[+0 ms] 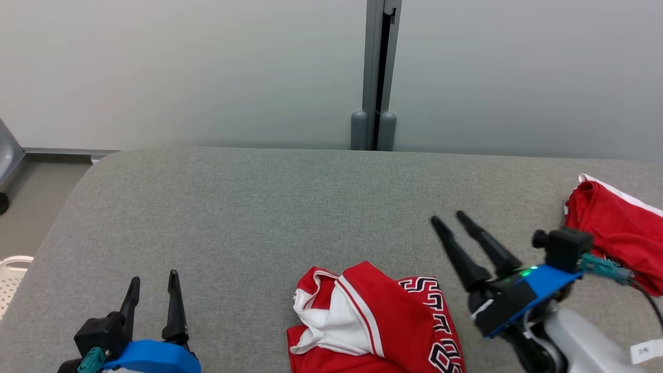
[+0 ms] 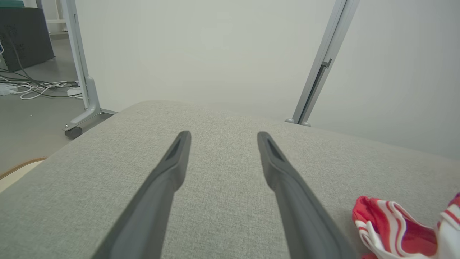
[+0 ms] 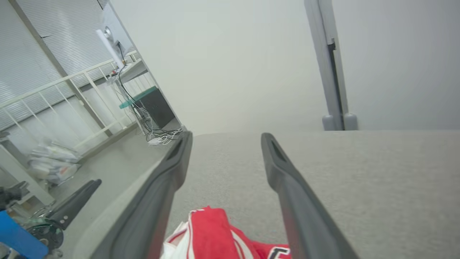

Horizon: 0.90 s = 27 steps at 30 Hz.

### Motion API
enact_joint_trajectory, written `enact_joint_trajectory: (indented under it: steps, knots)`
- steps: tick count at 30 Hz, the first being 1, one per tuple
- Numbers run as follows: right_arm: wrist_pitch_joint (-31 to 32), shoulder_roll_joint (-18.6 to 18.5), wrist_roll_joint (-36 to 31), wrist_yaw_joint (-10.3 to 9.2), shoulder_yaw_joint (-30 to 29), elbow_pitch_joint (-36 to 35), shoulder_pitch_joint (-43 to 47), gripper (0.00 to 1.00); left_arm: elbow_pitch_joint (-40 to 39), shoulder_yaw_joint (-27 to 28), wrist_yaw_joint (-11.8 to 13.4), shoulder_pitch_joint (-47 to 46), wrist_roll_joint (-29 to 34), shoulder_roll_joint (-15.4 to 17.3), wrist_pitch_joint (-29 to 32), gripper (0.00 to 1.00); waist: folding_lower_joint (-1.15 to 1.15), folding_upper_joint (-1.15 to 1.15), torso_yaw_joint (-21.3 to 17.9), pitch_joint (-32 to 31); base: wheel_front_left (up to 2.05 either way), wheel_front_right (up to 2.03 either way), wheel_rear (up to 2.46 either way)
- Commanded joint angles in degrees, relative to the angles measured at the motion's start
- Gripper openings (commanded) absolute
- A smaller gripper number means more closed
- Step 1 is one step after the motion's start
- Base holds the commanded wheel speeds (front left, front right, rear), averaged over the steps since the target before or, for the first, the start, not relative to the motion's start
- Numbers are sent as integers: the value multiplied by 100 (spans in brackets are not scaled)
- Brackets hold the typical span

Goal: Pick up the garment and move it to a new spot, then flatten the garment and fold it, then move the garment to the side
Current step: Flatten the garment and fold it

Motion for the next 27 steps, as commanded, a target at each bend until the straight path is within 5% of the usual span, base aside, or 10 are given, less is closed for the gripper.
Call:
enact_joint_trajectory:
  steps: [1,8,9,10,12,27]
  knots:
    - [-72,-183,-227,1,-221,234,103,100,-21,20,-12,39,22,-5,-26,100,0,0,-18,-7,0,0,0]
    - [-35,-184,-779,2,-868,1269,114,100,-11,33,-41,12,50,-10,-26,100,0,0,-62,14,0,0,0]
    - [24,-126,-786,2,-859,1347,57,86,-5,31,-46,-3,54,-10,-26,100,0,0,-61,18,0,0,0]
    - [98,-90,-797,1,-843,1453,9,49,2,30,-39,-19,58,-13,-26,100,0,0,-58,23,0,0,0]
    - [267,-26,-836,1,-843,1718,-76,0,18,6,-48,-52,56,-28,-26,100,0,0,-41,28,0,0,0]
    - [2506,877,83,2,-63,2949,-576,0,111,-72,-92,-127,60,-58,-26,100,0,0,366,63,0,0,0]
